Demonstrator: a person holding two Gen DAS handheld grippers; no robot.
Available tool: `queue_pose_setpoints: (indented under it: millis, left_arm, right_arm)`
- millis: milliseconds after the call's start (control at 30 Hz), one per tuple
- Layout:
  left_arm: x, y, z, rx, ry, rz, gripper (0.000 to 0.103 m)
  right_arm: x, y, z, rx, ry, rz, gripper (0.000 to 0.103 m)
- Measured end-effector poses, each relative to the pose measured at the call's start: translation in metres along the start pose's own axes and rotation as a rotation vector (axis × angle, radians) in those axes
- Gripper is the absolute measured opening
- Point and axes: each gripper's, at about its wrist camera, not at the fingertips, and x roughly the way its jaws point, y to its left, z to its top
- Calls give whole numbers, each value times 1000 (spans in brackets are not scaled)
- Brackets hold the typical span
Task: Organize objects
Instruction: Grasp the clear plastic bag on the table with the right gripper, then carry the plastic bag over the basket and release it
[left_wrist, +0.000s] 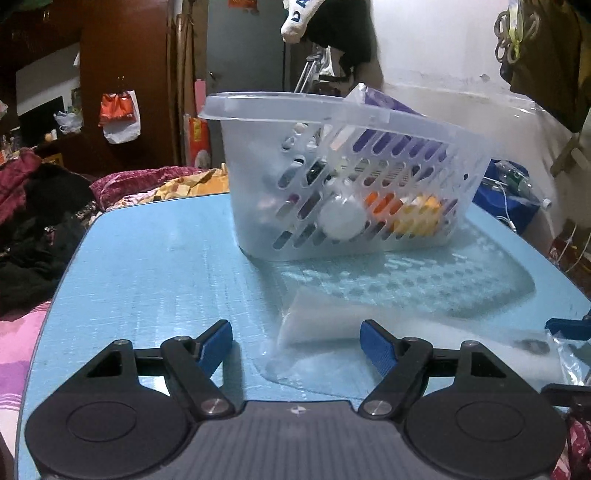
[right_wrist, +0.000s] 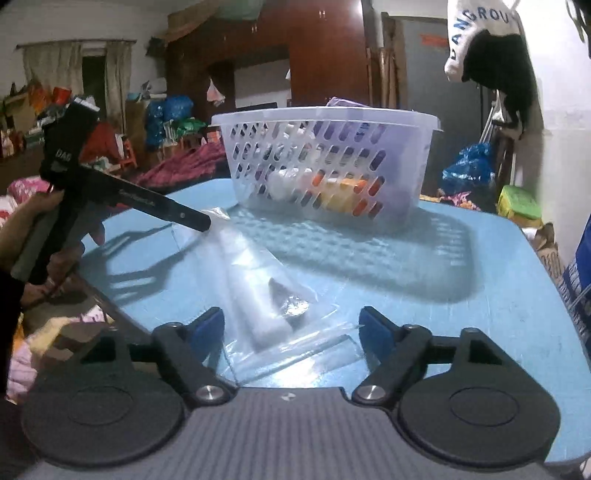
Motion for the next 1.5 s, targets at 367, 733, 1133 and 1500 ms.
queue_pose_setpoints:
  millis: [367,733,1133,1500]
  left_arm:
    - [-7,-15,-3,47,6,-51,22]
    - [-41,-24,-16,18,-142,-69,17]
    - [-112,-42,23,30,-337,-54,17]
    - [-123,-59,121,66,-441,78,17]
  right_arm:
    - [-11,-7,-8,-31,-3,86,48]
    - [-24,-14,-7,-85,-49,125,26]
    - [-68,-8,44,-212,-212,91,25]
    - [-60,-22,154,-348,-310,36,24]
